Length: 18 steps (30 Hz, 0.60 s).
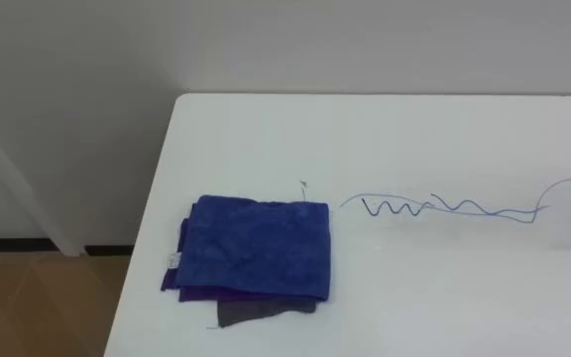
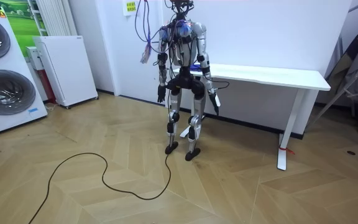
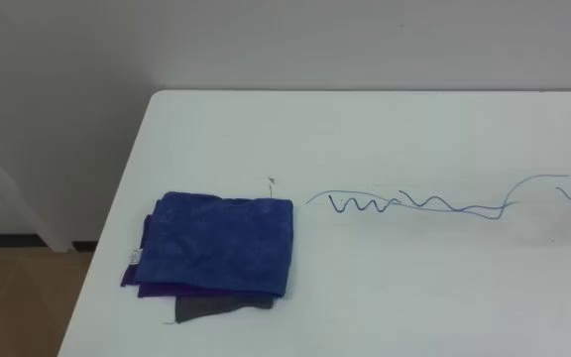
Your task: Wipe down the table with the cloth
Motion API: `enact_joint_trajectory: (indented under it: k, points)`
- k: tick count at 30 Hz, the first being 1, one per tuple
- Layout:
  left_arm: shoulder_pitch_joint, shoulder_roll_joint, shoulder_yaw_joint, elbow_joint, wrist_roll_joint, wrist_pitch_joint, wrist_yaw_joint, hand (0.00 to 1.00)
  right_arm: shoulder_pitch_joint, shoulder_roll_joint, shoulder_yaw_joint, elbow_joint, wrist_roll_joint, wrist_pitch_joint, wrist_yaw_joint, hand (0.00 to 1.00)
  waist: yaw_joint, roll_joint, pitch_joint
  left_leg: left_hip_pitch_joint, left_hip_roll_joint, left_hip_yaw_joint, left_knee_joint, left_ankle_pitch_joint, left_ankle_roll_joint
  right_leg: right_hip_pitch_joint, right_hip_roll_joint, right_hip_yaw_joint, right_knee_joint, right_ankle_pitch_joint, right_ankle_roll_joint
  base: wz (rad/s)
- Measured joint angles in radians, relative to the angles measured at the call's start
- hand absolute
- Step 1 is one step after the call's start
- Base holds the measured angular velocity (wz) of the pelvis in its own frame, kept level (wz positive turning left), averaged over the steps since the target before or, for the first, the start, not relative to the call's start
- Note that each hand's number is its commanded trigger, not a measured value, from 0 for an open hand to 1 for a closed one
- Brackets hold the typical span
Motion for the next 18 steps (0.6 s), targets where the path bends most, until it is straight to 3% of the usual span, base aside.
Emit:
enact_joint_trajectory:
  k: [12,18]
  points:
    - [-0.002,0.001,-0.001,-0.001,0.005,0.009,0.0,0.0,-0.005,0.0,0.001,0.002,0.014,-0.001,-0.001,0.0,-0.001,0.0,0.0006,0.003,0.0,0.001,0.001,0.0,0.0,0.004,-0.001,-0.006,0.001,0.0,0.0,0.0]
    - [-0.002,0.001,0.001,0.015,-0.003,0.009,0.0,0.0,-0.005,-0.001,-0.004,0.027,0.179,-0.001,-0.008,0.0,-0.003,-0.001,0.0011,0.003,0.0,0.003,0.001,0.0,0.0,0.004,-0.001,0.001,-0.001,0.0,0.0,0.0]
